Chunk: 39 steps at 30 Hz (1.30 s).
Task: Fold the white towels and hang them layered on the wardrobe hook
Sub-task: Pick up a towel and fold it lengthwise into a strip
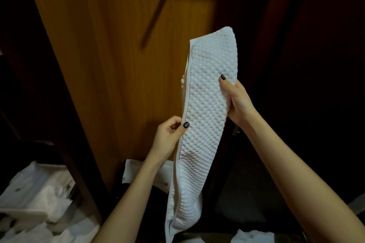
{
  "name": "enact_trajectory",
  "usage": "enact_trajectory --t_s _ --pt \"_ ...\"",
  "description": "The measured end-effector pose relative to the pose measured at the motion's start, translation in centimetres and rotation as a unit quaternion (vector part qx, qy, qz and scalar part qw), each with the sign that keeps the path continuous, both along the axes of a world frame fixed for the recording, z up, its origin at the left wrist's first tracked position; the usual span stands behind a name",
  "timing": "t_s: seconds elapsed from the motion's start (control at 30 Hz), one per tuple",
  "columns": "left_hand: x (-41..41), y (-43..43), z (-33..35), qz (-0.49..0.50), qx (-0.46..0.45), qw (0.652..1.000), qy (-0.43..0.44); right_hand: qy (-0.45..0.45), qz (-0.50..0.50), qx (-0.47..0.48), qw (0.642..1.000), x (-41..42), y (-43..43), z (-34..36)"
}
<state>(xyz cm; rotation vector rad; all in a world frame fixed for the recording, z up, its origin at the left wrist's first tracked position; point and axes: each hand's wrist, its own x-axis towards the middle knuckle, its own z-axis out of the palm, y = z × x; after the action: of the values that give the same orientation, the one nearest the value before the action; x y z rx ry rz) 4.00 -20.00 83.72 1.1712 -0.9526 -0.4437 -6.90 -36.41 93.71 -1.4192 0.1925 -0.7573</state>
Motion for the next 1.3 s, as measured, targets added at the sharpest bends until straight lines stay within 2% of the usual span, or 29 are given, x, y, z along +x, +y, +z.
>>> enact_trajectory --t_s 0.07,0.2,0.23,0.3,0.4,0.53,0.6,0.73,0.83,0.9,0.97,1.1,1.23,1.3 --pt "0.0 0.0 0.1 0.022 0.002 1.000 0.006 -0.001 0.007 -0.001 1.000 -0.1 0.1 0.2" --pt "-0.1 -0.2 -0.9 0.147 0.008 0.988 -0.041 -0.002 -0.008 -0.008 1.000 0.1 0.6 0.7" --pt "0.0 -0.2 -1.1 0.148 0.000 0.989 -0.032 -0.002 -0.013 -0.016 1.000 0.2 0.7 0.8" --pt "0.2 -0.2 -1.0 0.100 -0.018 0.995 0.012 -0.001 -0.017 -0.030 0.999 0.4 1.1 1.0" --pt "1.2 -0.6 0.1 0.038 0.018 0.998 0.056 -0.005 -0.007 -0.028 1.000 0.4 1.4 1.5" --pt "2.1 -0.7 1.5 -0.115 -0.007 0.984 0.134 0.008 0.013 0.011 1.000 0.1 0.9 2.4" --pt "2.1 -0.7 1.9 -0.117 -0.008 0.987 0.113 0.022 0.017 0.036 0.999 -0.1 0.5 2.7" --pt "1.7 -0.7 2.0 -0.024 -0.038 0.999 0.022 0.023 -0.005 0.065 0.998 -0.5 -0.3 3.0" --pt "0.6 -0.4 2.4 -0.005 -0.048 0.999 -0.010 0.030 -0.033 0.056 0.997 -0.6 -0.8 2.8" --pt "0.2 0.1 2.8 -0.038 -0.042 0.998 0.005 0.042 -0.056 0.018 0.997 -0.5 -1.0 2.5" --pt "0.6 0.6 3.4 -0.111 -0.008 0.994 0.002 0.062 -0.059 -0.001 0.996 -0.3 -1.1 2.3" --pt "1.3 0.7 4.7 -0.167 0.039 0.981 -0.090 0.117 -0.049 0.021 0.992 0.6 -1.1 2.3" --pt "0.5 0.5 4.9 -0.121 -0.026 0.991 0.056 0.127 -0.041 0.169 0.977 0.6 -0.4 0.4" --pt "0.5 0.3 4.6 -0.117 -0.040 0.986 0.109 0.128 -0.021 0.207 0.970 -0.2 0.2 -1.8"
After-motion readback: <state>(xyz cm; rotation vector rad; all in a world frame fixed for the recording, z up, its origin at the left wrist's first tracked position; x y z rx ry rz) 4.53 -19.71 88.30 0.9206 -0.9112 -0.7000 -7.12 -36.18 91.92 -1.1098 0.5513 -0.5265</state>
